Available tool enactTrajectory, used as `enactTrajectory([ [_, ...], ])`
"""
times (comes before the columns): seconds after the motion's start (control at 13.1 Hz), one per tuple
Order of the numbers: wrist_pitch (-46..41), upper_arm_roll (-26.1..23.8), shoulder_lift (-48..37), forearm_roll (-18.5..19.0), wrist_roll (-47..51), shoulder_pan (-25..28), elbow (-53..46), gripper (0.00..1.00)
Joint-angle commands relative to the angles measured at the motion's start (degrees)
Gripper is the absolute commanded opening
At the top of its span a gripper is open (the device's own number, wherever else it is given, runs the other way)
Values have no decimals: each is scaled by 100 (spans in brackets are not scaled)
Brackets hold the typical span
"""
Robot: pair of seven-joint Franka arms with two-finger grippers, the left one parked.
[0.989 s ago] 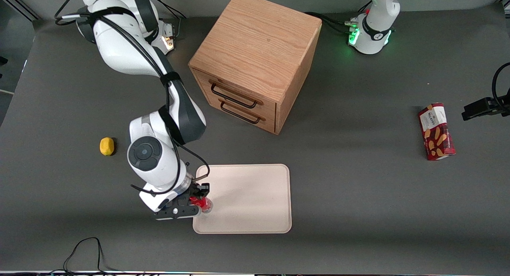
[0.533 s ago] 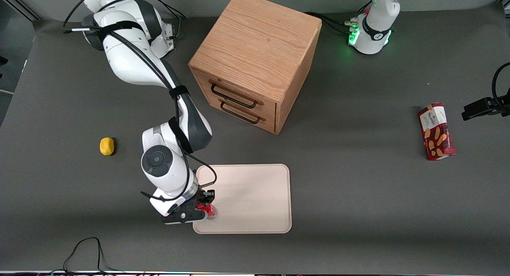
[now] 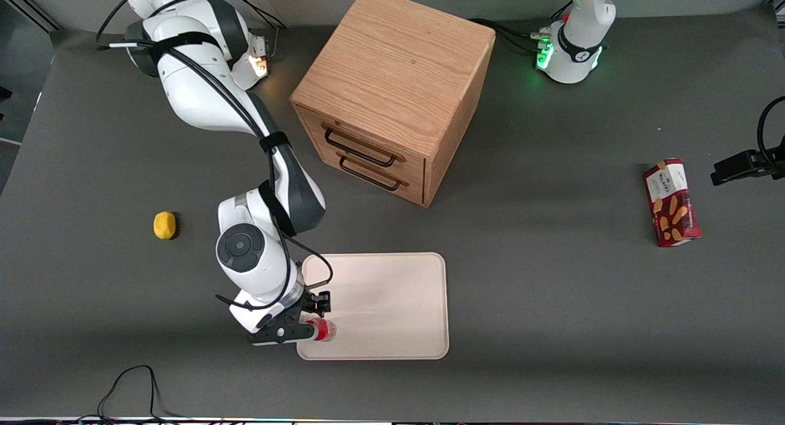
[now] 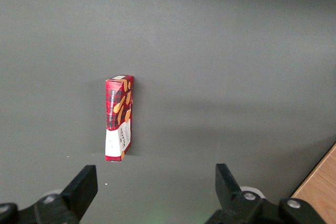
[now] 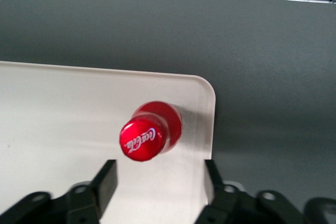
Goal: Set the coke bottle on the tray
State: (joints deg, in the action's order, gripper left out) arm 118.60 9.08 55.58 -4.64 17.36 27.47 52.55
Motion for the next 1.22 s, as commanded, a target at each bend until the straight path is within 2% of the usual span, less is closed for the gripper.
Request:
enactTrajectory([
  [0.0,110,-47,-336,-63,-5,-13,334,100],
  [0.15,-99,-56,-808,-55,31,-22,613,100],
  [0.3,-564,-64,-1695,-55,40,-31,1316,100],
  [0.53,-1863,-117,-2751,-19,40,-127,1574,100],
  [0.68,-2410,-126,-3585,-28,-48,-364,1905,100],
  [0.91,-2499,-397,-4921,-11,-144,-995,2942,100],
  [1.14,-2841,-845,-5740,-2,-1092,-1943,3603,100],
])
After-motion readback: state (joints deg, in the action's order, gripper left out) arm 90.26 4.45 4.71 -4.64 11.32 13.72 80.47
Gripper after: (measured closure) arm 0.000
